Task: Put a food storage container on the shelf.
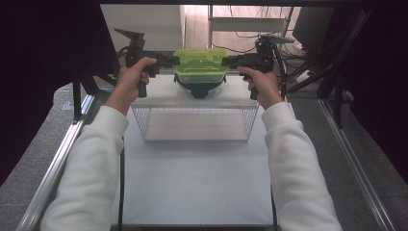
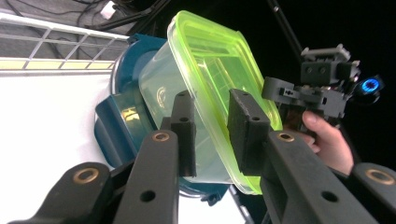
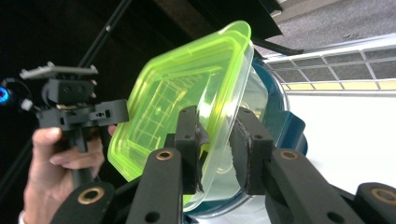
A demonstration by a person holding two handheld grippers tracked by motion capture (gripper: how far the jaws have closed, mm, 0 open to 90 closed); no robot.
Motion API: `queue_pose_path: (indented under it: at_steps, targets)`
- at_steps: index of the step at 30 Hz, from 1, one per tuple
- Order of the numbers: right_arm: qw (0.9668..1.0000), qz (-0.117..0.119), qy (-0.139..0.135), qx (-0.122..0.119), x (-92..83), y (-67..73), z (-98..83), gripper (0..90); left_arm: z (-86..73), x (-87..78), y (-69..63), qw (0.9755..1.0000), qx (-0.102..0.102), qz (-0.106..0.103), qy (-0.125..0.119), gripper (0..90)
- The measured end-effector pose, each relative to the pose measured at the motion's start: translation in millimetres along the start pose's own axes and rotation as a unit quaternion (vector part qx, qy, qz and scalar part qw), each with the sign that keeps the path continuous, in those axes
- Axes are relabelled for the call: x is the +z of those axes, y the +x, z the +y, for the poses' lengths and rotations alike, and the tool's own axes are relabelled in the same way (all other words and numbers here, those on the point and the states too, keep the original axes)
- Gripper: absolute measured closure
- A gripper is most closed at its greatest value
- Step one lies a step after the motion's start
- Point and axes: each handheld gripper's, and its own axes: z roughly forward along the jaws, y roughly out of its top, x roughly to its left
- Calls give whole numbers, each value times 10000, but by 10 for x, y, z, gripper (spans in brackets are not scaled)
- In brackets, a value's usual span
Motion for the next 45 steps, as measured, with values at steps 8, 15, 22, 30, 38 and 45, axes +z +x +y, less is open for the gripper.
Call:
queue_pose_path:
  at_steps: [8, 15, 22, 30, 38, 45]
  targets:
    - [9999, 19, -53, 103, 30, -22, -17, 661, -15, 55, 10, 9997, 189, 121, -133, 660]
    - [9997, 14, -240, -64, 62, -33, -55, 416, -31, 100, -18, 9983, 415, 292, -271, 426]
    - [9964, 113, -690, -470, -101, 52, -59, 232, -55, -8, -133, 9953, 676, 391, -566, 180]
    - [9894, -60, -612, -1313, -368, 177, -176, 214, -213, -283, -366, 9850, 1335, 842, -694, 151]
    - [9800, -191, -383, -1942, -650, 195, -530, 214, -791, -566, -554, 9748, 1890, 987, -651, 149]
    - [9696, -764, -181, -2320, -889, 119, -1106, 204, -1492, -624, -408, 9648, 2207, 1394, -317, 161]
